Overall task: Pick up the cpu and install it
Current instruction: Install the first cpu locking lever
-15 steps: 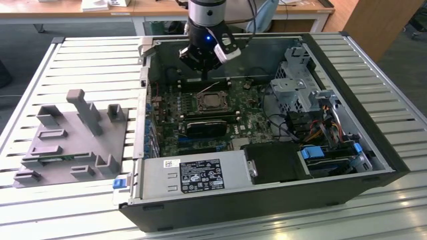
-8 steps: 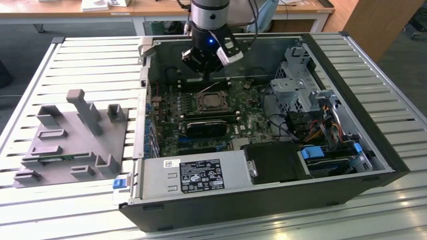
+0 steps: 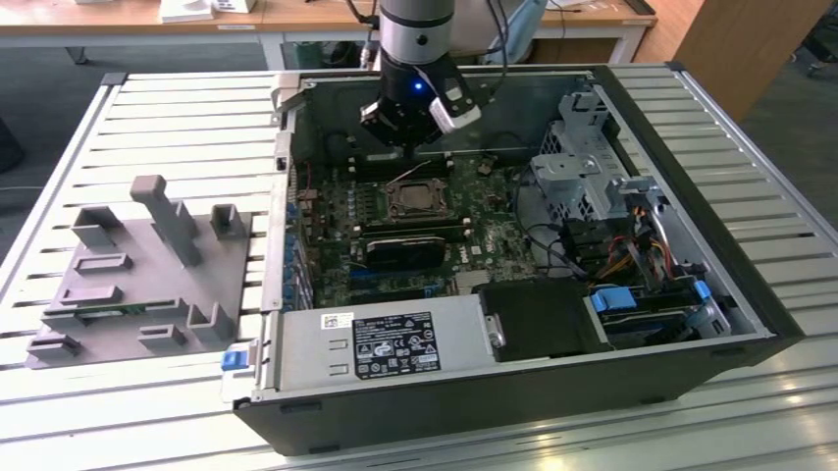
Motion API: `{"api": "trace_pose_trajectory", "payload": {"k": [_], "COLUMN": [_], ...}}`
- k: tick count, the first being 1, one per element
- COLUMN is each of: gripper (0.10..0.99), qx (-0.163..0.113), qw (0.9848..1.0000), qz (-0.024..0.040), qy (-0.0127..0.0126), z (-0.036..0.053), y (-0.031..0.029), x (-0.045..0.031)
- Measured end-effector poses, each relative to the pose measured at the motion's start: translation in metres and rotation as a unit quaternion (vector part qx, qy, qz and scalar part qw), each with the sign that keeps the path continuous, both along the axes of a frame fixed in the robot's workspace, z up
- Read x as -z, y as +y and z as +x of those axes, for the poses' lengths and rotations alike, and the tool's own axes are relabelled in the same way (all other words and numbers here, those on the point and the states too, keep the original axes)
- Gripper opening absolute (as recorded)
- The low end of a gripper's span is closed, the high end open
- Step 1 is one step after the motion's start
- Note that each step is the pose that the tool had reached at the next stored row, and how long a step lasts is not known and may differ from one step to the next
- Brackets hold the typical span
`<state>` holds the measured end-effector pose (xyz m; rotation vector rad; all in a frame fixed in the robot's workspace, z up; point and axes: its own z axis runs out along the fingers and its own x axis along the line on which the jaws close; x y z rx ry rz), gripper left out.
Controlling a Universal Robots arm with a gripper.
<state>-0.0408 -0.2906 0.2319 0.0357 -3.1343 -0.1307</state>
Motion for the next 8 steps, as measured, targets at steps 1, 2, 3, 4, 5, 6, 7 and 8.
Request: {"api": "trace_pose_trajectory", "payload": {"k": [1,2,3,4,5,6,7,8], "gripper": [0.106,0.106,0.106,0.106,0.106,0.106,0.106,0.106], "qx": [0.000,0.000,0.000,0.000,0.000,0.000,0.000,0.000], "qw": [1.0000,1.0000,1.0000,1.0000,1.0000,1.0000,1.0000,1.0000], "qz": [0.0000,0.0000,-0.0001,0.0000,0.0001,0.0000,0.0000,0.0000], "qy": [0.0000,0.0000,0.0000,0.0000,-0.0001,0.0000,0.0000,0.0000], "z": [0.0015,0.0029,0.0041,0.0050,0.0058,0.0064,0.0072,0.0079], "y": [0.0001,0.0002,0.0005,0.0008,0.0011,0.0012,0.0014,0.0017], "x": [0.0006,0.0013,0.0021,0.0029,0.0039,0.0048,0.0058,0.0068]}}
